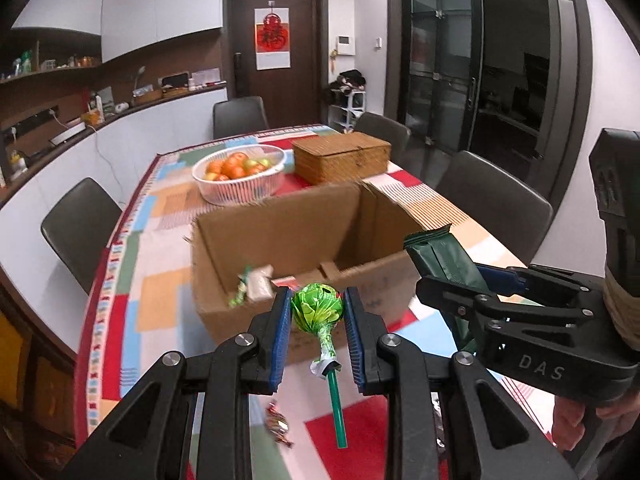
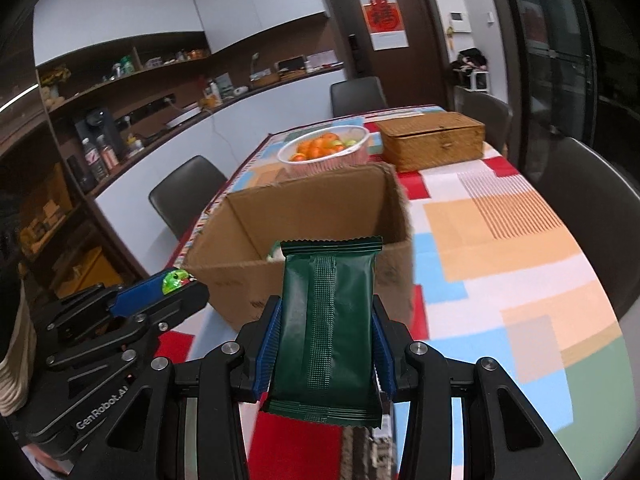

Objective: Organize snacks
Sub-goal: 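Carry both snacks over the cardboard box and open both tools to drop them, then grasp the dark brown chocolate bar with the right tool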

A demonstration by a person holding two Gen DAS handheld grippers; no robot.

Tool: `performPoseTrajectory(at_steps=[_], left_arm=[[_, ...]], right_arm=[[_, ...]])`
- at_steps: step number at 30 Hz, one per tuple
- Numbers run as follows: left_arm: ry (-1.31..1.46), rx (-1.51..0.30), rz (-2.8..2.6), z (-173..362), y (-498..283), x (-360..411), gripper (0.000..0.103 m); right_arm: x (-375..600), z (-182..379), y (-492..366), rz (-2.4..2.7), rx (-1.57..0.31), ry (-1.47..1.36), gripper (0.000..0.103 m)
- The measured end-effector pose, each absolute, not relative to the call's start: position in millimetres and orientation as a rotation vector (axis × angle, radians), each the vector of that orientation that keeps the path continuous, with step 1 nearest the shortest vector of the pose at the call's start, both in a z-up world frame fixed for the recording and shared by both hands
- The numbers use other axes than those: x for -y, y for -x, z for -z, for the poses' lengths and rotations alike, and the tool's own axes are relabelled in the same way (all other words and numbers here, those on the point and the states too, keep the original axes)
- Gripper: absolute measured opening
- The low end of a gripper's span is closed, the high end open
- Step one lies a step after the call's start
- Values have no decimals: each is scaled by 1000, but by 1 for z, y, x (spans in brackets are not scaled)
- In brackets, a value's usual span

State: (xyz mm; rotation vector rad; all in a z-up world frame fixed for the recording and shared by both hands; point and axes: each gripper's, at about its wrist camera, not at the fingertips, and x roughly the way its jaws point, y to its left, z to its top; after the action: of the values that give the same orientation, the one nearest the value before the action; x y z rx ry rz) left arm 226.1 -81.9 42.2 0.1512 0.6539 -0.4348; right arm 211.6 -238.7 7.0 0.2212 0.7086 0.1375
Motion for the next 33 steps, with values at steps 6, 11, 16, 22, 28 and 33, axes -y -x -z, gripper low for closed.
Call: performPoseTrajectory(at_steps=[6,11,16,22,28,33], left_arm=[[-113,-653,422,-52,-257,69,27],[-100,-669,416,-56,-286,65,27],[-101,-688,402,-54,-311,66,27],[-109,-691,346,-51,-329,67,48],[-138,-666,299,-50,-309,63,53],[-134,-649,309,-49,-277,60,53]], right_arm=[[227,-19,-248,-167,-739,-189,42],[220,-28,-279,-179,-760,-169,42],[216,-30,-306,-177,-787,-159,43],[219,-32,-334,-145,-787,-140,49],[225,-31,-326,-79,-774,-120,56],[222,-31,-292,-85,-746,-98,56]])
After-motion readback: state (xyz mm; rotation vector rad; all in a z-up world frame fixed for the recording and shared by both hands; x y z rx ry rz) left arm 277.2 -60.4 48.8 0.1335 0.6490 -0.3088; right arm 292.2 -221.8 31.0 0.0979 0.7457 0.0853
